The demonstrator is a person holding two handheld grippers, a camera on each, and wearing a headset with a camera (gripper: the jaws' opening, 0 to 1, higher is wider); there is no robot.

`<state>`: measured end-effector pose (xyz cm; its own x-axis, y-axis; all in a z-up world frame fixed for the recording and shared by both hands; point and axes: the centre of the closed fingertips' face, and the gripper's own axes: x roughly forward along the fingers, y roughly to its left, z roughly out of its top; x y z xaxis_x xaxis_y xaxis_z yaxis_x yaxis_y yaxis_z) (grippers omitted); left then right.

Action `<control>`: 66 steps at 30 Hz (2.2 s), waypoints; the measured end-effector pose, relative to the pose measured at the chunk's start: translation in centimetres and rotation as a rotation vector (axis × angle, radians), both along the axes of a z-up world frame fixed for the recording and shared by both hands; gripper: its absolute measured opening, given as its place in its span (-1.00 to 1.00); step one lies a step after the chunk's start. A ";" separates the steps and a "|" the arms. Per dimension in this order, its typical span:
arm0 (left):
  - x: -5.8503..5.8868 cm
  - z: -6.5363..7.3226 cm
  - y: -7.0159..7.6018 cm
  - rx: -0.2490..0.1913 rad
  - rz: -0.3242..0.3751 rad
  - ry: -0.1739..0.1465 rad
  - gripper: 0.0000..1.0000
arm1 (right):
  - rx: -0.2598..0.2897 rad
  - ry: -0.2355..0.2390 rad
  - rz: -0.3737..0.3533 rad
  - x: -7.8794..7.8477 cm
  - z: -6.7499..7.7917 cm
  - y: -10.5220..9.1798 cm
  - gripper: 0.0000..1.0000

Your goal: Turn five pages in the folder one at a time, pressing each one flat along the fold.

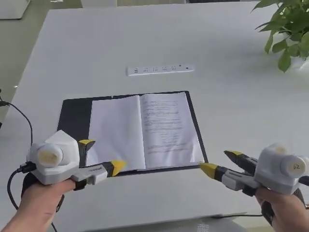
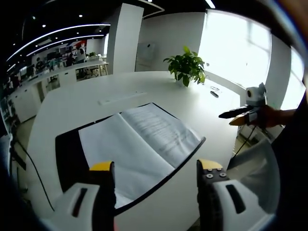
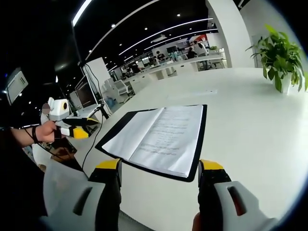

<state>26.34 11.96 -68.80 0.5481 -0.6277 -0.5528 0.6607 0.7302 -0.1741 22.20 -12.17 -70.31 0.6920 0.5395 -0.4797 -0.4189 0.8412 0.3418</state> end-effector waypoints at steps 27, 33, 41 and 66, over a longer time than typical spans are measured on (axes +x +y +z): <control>0.5 -2.7 -10.7 0.023 -0.283 0.021 0.29 | 0.004 0.011 -0.009 -0.4 0.0 -0.4 0.24; 1.2 -4.0 -13.6 0.055 -0.369 0.022 0.26 | 0.006 0.020 -0.018 -0.4 -0.3 -0.7 0.23; 2.6 -6.2 -16.7 0.064 -0.403 0.039 0.22 | 0.004 0.036 -0.021 -0.4 -0.8 -0.9 0.23; 3.3 -12.0 -21.6 0.191 -0.352 -0.017 0.07 | 0.033 0.070 -0.012 0.6 -2.1 -0.3 0.18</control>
<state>29.68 -9.60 -80.81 0.3277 -0.6654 -0.6707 0.8778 0.4770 -0.0443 22.83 -12.50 -72.38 0.6635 0.5478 -0.5096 -0.3832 0.8338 0.3973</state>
